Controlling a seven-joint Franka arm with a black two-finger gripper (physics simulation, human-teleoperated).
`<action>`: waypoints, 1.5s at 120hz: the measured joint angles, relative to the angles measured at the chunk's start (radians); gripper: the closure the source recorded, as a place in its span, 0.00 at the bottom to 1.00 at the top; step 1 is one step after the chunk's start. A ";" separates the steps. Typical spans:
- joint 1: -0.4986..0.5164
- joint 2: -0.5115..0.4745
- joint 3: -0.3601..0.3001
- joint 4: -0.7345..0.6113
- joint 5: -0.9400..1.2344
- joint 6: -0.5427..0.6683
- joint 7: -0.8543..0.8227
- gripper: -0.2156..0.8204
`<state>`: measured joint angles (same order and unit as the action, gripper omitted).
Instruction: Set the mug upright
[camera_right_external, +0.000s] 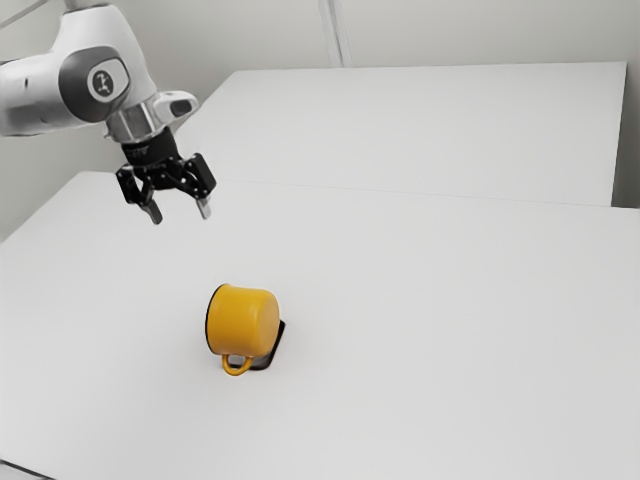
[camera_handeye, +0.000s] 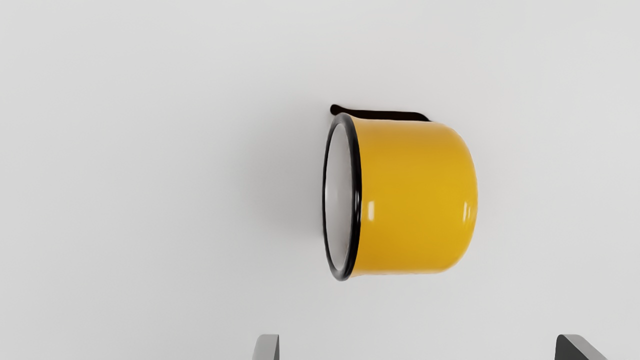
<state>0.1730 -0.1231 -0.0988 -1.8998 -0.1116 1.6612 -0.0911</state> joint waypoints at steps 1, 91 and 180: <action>0.003 0.000 0.000 -0.006 -0.003 0.004 0.003 0.21; 0.085 0.021 0.024 -0.352 -0.363 0.405 0.347 0.21; 0.123 0.062 0.024 -0.508 -0.760 0.398 0.597 0.21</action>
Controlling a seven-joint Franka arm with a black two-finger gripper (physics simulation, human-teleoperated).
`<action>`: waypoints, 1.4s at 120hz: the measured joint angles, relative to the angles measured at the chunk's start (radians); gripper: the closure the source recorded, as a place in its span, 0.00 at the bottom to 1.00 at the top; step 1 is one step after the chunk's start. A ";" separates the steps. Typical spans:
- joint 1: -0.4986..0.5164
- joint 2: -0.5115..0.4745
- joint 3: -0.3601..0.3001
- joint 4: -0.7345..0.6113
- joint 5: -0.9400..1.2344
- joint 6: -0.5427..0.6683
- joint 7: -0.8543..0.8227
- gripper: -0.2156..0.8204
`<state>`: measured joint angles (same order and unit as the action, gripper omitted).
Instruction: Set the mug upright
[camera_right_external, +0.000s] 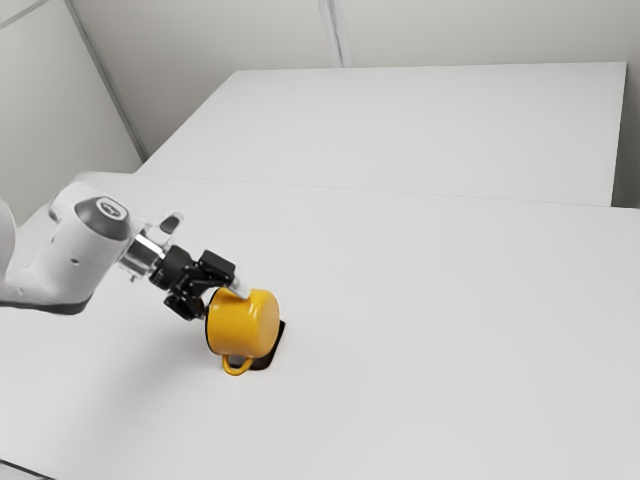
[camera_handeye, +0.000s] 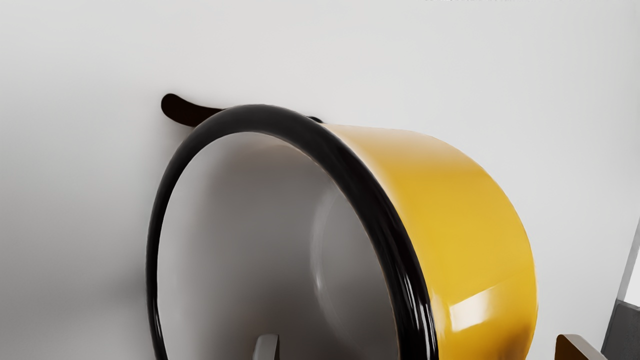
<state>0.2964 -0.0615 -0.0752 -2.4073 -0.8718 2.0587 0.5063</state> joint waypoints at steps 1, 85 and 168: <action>0.001 0.000 0.000 -0.001 -0.006 0.000 0.004 0.21; -0.031 -0.067 -0.009 -0.006 -0.105 0.009 0.170 0.92; -0.176 -0.099 -0.134 0.235 0.753 -0.031 -0.143 0.96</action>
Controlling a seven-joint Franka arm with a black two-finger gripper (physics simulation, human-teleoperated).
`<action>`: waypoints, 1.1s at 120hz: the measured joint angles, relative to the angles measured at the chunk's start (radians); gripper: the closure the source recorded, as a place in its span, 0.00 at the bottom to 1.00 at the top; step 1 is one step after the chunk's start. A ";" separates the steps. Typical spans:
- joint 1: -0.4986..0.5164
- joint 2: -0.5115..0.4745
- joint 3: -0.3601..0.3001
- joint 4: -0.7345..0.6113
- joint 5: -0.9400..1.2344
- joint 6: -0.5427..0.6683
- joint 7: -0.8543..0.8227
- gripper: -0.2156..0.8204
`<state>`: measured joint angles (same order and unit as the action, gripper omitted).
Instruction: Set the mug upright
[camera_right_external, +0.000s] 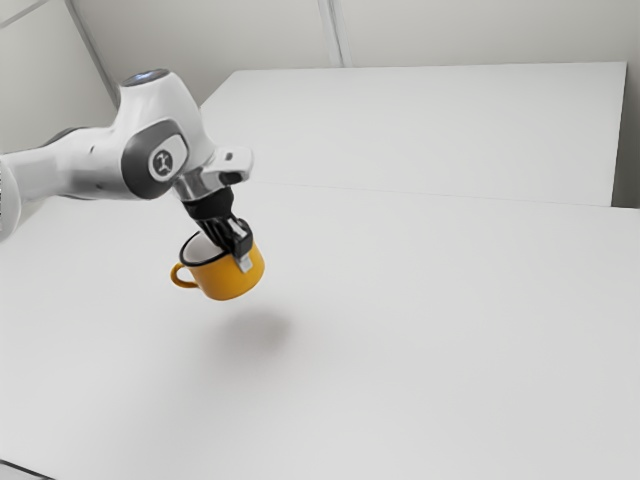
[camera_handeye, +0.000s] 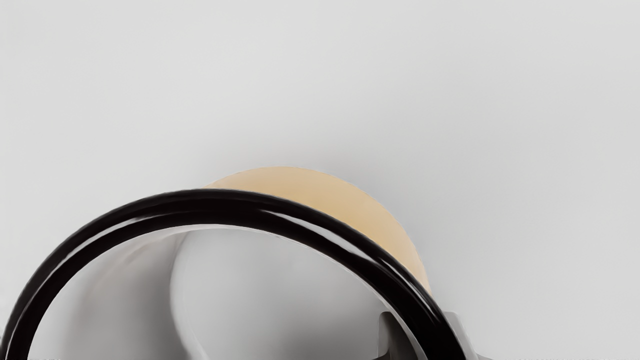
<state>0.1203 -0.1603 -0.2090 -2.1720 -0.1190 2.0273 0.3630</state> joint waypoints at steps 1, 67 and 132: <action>-0.004 0.000 0.000 0.000 0.009 0.001 -0.007 0.96; -0.072 -0.042 -0.004 -0.301 0.231 0.334 -0.367 0.96; -0.075 0.066 -0.007 -0.329 0.247 0.487 -0.540 0.95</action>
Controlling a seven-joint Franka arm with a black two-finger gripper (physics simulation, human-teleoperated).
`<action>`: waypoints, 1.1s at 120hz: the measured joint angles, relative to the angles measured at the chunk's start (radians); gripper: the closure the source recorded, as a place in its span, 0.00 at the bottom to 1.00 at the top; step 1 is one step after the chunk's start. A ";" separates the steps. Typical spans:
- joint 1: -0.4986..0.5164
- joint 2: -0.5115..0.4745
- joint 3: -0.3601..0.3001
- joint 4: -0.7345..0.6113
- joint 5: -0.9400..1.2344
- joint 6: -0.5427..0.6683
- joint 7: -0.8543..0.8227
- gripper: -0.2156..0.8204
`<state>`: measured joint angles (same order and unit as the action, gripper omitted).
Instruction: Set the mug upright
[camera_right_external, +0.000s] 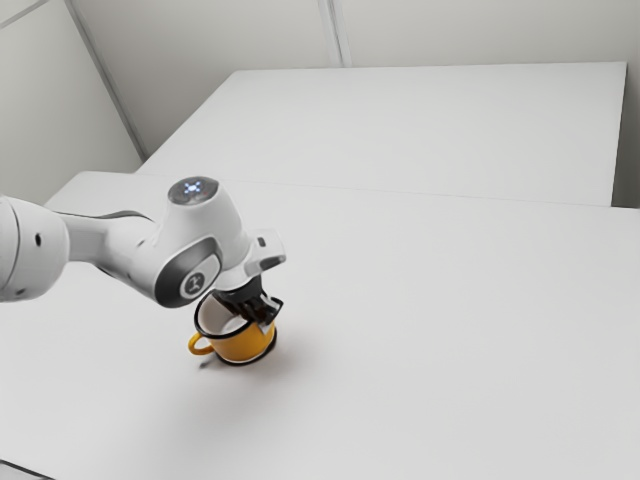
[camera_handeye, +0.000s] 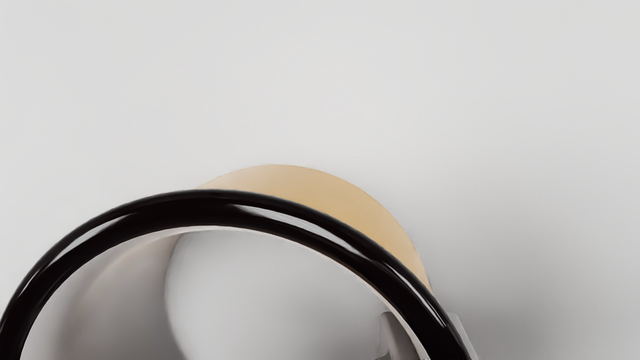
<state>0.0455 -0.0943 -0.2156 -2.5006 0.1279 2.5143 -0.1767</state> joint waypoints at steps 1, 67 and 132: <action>0.000 0.002 0.000 0.000 0.002 0.001 -0.002 0.95; -0.016 -0.074 -0.015 0.299 -0.086 -0.273 -0.015 0.28; -0.017 0.029 -0.016 0.776 -0.134 -0.822 -0.023 0.21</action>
<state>0.0282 -0.0651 -0.2320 -1.7242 -0.0064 1.6918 -0.1994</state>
